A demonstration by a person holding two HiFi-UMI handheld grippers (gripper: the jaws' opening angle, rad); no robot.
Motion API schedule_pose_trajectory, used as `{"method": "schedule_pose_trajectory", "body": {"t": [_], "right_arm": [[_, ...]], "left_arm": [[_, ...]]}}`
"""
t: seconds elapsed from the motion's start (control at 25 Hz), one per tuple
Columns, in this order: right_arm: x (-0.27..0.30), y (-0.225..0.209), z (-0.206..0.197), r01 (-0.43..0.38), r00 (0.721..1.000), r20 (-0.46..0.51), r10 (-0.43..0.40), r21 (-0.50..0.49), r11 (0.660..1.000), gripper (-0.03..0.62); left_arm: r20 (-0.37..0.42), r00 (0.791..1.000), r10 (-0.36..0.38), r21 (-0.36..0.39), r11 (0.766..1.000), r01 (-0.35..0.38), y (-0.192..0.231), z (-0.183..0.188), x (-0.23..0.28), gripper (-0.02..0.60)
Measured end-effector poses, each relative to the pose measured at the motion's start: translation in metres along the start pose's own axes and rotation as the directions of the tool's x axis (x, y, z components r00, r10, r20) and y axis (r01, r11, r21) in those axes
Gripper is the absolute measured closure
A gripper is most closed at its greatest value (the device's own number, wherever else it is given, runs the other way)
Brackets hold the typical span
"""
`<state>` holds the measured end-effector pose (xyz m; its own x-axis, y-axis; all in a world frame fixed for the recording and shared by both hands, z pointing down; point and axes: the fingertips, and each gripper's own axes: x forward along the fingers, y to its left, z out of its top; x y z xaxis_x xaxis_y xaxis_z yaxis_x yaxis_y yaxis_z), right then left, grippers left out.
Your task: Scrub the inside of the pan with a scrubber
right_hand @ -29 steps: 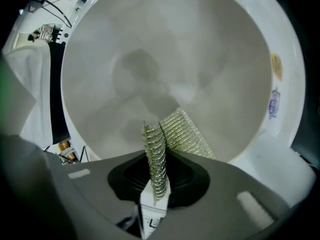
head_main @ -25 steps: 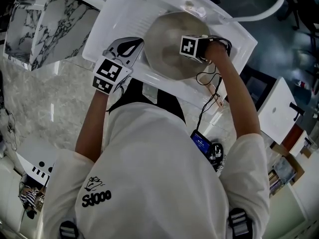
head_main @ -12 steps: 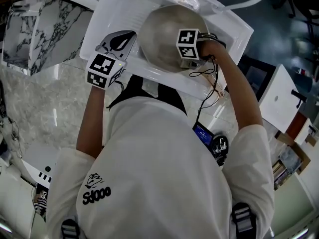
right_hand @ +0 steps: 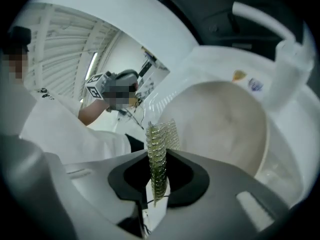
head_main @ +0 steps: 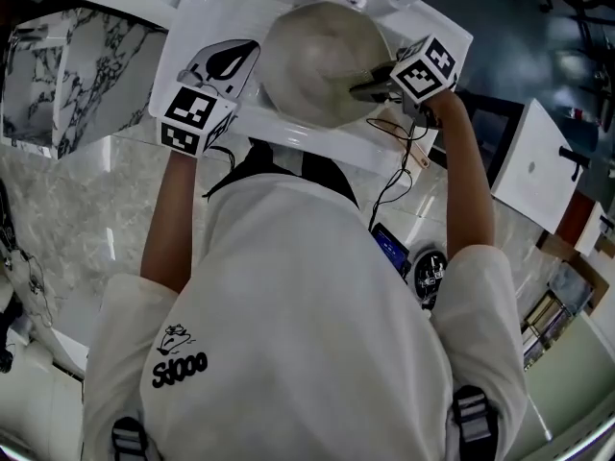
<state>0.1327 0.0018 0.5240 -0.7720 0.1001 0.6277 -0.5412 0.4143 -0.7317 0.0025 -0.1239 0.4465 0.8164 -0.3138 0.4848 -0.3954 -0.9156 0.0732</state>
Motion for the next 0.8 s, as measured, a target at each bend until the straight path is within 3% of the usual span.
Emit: {"method": "schedule_pose_trajectory", "body": {"t": [0.08, 0.12, 0.16, 0.24, 0.4, 0.52, 0.64, 0.72, 0.8], "right_arm": [[-0.023, -0.002, 0.013, 0.114, 0.983, 0.145, -0.111, -0.017, 0.993, 0.523], [-0.037, -0.003, 0.021, 0.181, 0.961, 0.218, -0.171, -0.028, 0.983, 0.523], [-0.051, -0.003, 0.029, 0.252, 0.928, 0.292, -0.232, -0.035, 0.967, 0.523], [-0.081, 0.002, 0.043, 0.385, 0.832, 0.441, -0.335, -0.026, 0.922, 0.523], [-0.143, 0.028, 0.057, 0.56, 0.584, 0.693, -0.423, 0.034, 0.828, 0.525], [-0.188, 0.046, 0.049, 0.676, 0.373, 0.777, -0.507, 0.146, 0.722, 0.525], [-0.228, 0.07, 0.038, 0.729, 0.152, 0.823, -0.547, 0.281, 0.625, 0.525], [-0.251, 0.089, 0.032, 0.745, 0.034, 0.839, -0.543, 0.34, 0.573, 0.525], [-0.27, 0.107, 0.03, 0.765, -0.052, 0.846, -0.53, 0.375, 0.523, 0.525]], "left_arm": [[0.021, 1.0, -0.009, 0.027, 1.0, 0.009, 0.002, 0.012, 0.002, 0.577], [0.034, 0.999, -0.014, 0.044, 0.999, 0.012, 0.004, 0.02, 0.003, 0.577], [0.047, 0.999, -0.018, 0.062, 0.998, 0.015, 0.005, 0.028, 0.004, 0.577], [0.071, 0.997, -0.03, 0.098, 0.995, 0.023, 0.005, 0.043, 0.005, 0.577], [0.125, 0.99, -0.059, 0.174, 0.984, 0.037, 0.001, 0.082, 0.009, 0.577], [0.174, 0.982, -0.078, 0.233, 0.972, 0.036, -0.004, 0.116, 0.008, 0.577], [0.221, 0.971, -0.092, 0.279, 0.96, 0.027, -0.006, 0.144, 0.001, 0.577], [0.25, 0.963, -0.098, 0.303, 0.953, 0.019, -0.008, 0.16, -0.004, 0.577], [0.28, 0.955, -0.1, 0.328, 0.945, 0.002, -0.009, 0.179, -0.008, 0.577]]}}
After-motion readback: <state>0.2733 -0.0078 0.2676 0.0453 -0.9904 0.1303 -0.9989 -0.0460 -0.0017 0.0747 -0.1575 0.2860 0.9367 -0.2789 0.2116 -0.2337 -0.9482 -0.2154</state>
